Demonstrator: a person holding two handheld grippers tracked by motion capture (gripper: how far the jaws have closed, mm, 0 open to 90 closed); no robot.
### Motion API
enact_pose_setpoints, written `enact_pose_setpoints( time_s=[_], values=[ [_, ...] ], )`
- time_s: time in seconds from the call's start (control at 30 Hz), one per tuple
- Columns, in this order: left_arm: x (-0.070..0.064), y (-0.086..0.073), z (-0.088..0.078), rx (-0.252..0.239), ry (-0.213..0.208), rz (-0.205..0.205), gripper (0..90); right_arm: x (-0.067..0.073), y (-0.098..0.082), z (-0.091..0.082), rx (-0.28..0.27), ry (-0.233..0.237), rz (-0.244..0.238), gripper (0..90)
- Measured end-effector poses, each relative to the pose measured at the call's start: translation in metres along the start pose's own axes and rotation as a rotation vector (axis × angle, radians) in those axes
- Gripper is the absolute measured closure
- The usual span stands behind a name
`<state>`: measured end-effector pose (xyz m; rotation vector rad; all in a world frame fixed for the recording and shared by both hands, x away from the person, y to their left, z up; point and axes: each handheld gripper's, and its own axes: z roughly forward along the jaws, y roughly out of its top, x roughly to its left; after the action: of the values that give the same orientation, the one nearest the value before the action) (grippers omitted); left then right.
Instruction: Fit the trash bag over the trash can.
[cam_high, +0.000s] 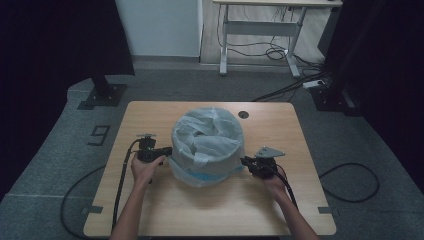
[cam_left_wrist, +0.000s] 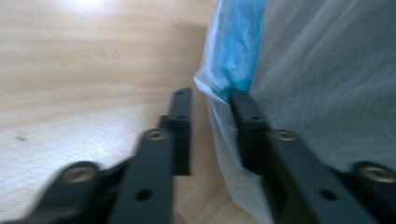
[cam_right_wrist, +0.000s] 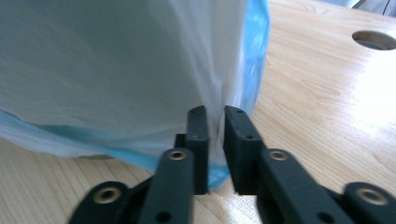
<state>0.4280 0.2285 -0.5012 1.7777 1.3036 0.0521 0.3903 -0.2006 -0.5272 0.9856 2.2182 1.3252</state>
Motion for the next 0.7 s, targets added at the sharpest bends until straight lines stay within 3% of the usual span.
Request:
enact_pose_setpoints(
  time_s=[0.13, 0.27, 0.47, 0.7],
  values=[
    [-0.003, 0.001, -0.012, -0.048, 0.041, 0.026, 43.1, -0.002, 0.001, -0.007, -0.024, 0.019, 0.010, 66.1],
    [-0.007, 0.001, -0.025, -0.078, 0.041, 0.045, 30.2, -0.001, 0.002, -0.013, -0.035, 0.032, 0.008, 56.5],
    [-0.013, 0.002, -0.042, -0.122, 0.018, 0.085, 22.9, 0.001, 0.004, -0.023, -0.068, 0.013, 0.017, 42.5],
    [-0.019, 0.008, -0.062, -0.142, 0.012, 0.128, 24.9, 0.004, 0.002, -0.037, -0.091, -0.011, 0.027, 30.8]
  ],
)
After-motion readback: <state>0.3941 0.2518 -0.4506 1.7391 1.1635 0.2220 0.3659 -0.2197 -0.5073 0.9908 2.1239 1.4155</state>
